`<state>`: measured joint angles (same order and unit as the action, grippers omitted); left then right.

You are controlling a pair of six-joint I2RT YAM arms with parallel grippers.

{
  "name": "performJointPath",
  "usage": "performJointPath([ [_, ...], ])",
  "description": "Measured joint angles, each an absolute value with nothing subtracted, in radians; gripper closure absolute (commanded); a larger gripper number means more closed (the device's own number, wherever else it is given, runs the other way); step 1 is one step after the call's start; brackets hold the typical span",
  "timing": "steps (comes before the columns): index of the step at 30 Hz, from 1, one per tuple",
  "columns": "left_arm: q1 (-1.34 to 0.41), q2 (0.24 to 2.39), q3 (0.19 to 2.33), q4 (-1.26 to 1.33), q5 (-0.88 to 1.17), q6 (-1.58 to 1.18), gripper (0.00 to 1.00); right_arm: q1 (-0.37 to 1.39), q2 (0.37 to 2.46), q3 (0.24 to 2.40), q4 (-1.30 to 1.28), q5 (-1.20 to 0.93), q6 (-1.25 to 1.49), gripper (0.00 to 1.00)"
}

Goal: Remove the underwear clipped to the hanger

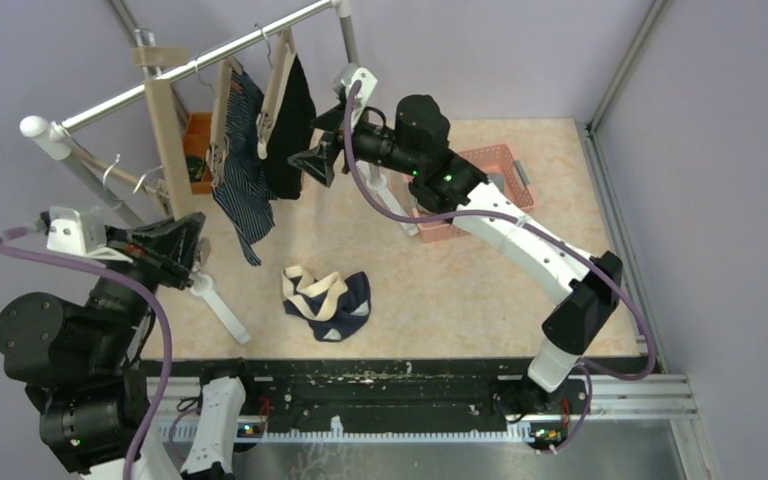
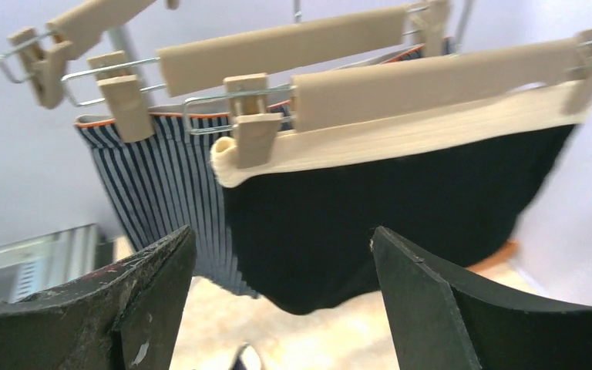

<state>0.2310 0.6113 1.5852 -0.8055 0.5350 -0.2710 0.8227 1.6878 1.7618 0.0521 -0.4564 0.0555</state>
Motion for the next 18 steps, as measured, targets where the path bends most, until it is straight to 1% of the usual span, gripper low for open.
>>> performJointPath([
  [6,0.231,0.653,1.640,-0.871,0.309,-0.276,1.00,0.829,1.607,1.775,-0.031,-0.313,-0.080,0.17],
  [9,0.231,0.697,1.631,-0.889,0.283,-0.311,1.00,0.833,1.566,1.770,-0.045,-0.274,-0.119,0.17],
  [13,0.231,0.741,1.622,-0.946,0.270,-0.345,1.00,0.835,1.494,1.685,-0.025,-0.239,-0.141,0.16],
  [18,0.231,0.744,1.661,-1.036,0.257,-0.355,1.00,0.836,1.483,1.620,-0.015,-0.217,-0.150,0.16],
])
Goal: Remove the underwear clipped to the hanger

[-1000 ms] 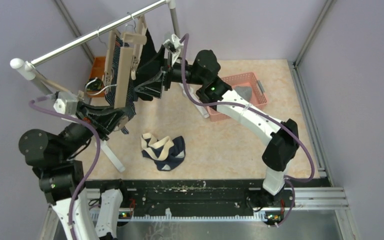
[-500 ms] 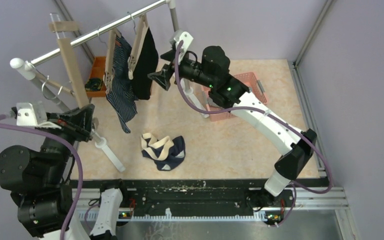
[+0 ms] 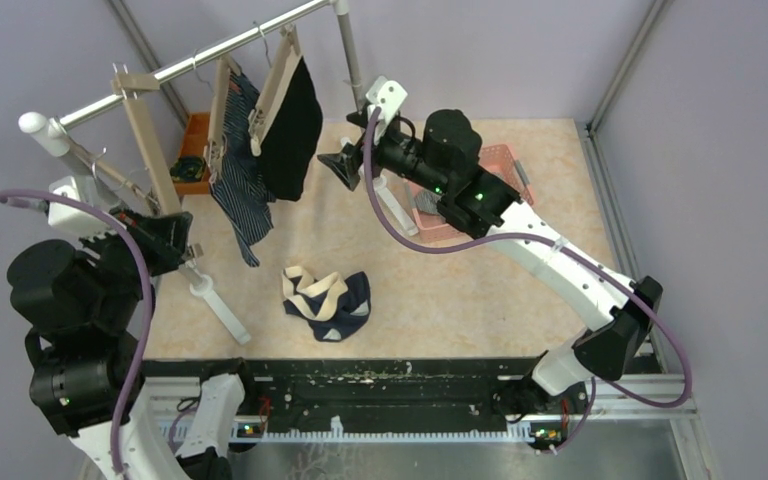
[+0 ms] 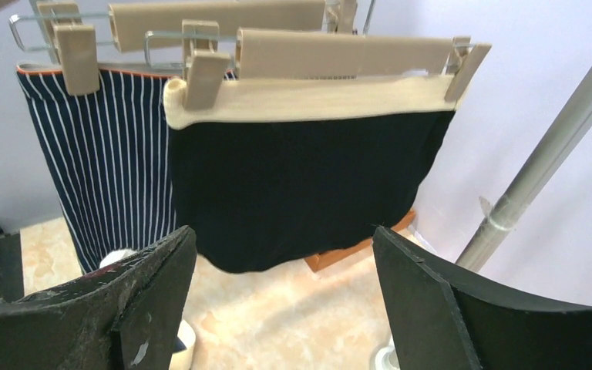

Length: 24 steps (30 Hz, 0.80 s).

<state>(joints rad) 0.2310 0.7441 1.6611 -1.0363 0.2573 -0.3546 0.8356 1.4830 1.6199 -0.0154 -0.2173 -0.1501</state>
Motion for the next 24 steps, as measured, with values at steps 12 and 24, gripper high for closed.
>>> performJointPath([
  [12,0.231,0.567,1.520,-1.180,0.250,-0.314,1.00,0.836,1.511,1.605,0.002,-0.210,-0.154,0.15],
  [24,0.231,0.735,1.458,-1.024,0.248,-0.327,1.00,0.836,1.520,1.604,-0.001,-0.207,-0.153,0.15],
])
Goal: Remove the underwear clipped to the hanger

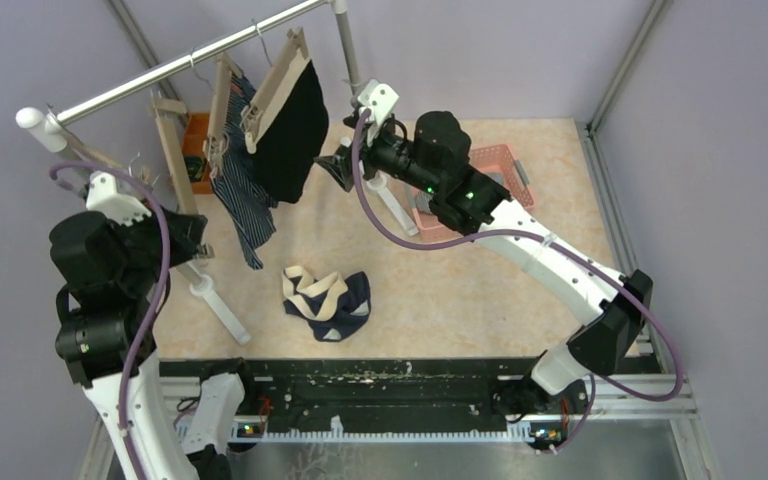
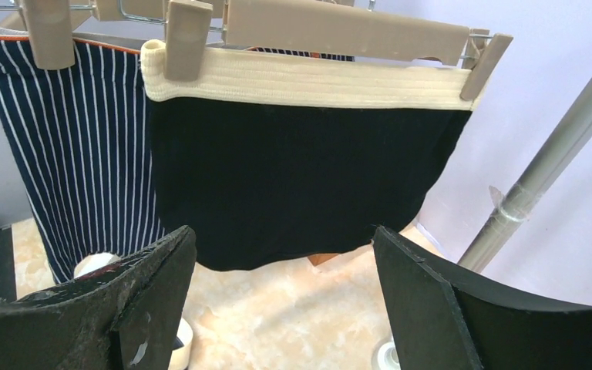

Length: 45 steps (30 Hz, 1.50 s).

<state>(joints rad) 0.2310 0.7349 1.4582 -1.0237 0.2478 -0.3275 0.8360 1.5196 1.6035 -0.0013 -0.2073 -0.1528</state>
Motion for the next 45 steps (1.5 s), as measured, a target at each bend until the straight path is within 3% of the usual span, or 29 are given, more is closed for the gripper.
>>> performJointPath([
  [18,0.231,0.825,1.324,-0.628,0.339,-0.350,1.00,0.836,1.495,1.581,0.022,-0.196,-0.158,0.15],
  [26,0.231,0.849,1.282,-0.426,0.518,-0.348,1.00,0.836,1.494,1.578,0.030,-0.196,-0.157,0.15],
  [33,0.231,0.876,1.277,-0.383,0.645,-0.373,1.00,0.843,1.494,1.578,0.033,-0.196,-0.159,0.15],
  [45,0.231,0.832,1.235,-0.396,0.658,-0.365,1.00,0.870,1.500,1.593,0.028,-0.210,-0.200,0.16],
])
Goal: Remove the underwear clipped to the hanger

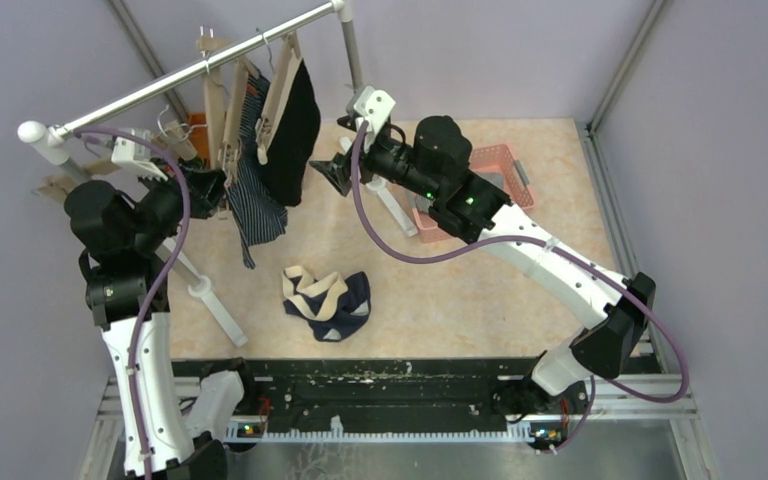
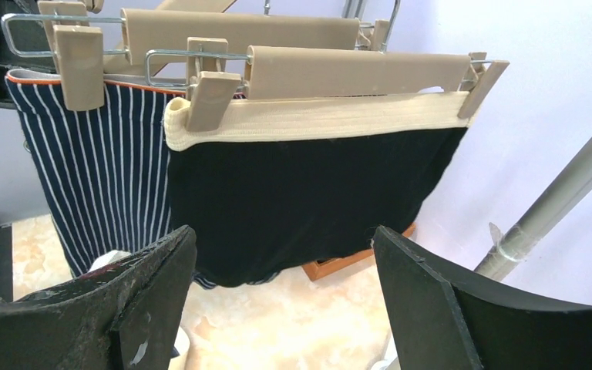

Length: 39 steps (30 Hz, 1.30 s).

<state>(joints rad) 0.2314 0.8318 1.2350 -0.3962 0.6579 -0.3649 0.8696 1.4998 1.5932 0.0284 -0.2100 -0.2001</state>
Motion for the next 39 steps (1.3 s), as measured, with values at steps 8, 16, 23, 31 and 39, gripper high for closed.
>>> performJointPath([
  [8,0.232,0.797,1.161,-0.400,0.654,-0.264,1.00,0.870,1.500,1.593,0.029,-0.209,-0.217,0.15],
  [16,0.236,0.604,1.076,-0.520,0.640,-0.123,1.00,0.870,1.509,1.593,0.029,-0.223,-0.217,0.16],
  [23,0.237,0.514,1.090,-0.639,0.677,-0.118,1.00,0.870,1.518,1.593,0.029,-0.256,-0.209,0.16],
  [31,0.236,0.548,1.122,-0.709,0.560,-0.142,1.00,0.871,1.518,1.593,0.028,-0.282,-0.194,0.16],
  [39,0.236,0.615,1.198,-0.739,0.403,-0.303,1.00,0.878,1.512,1.590,0.025,-0.279,-0.194,0.16],
])
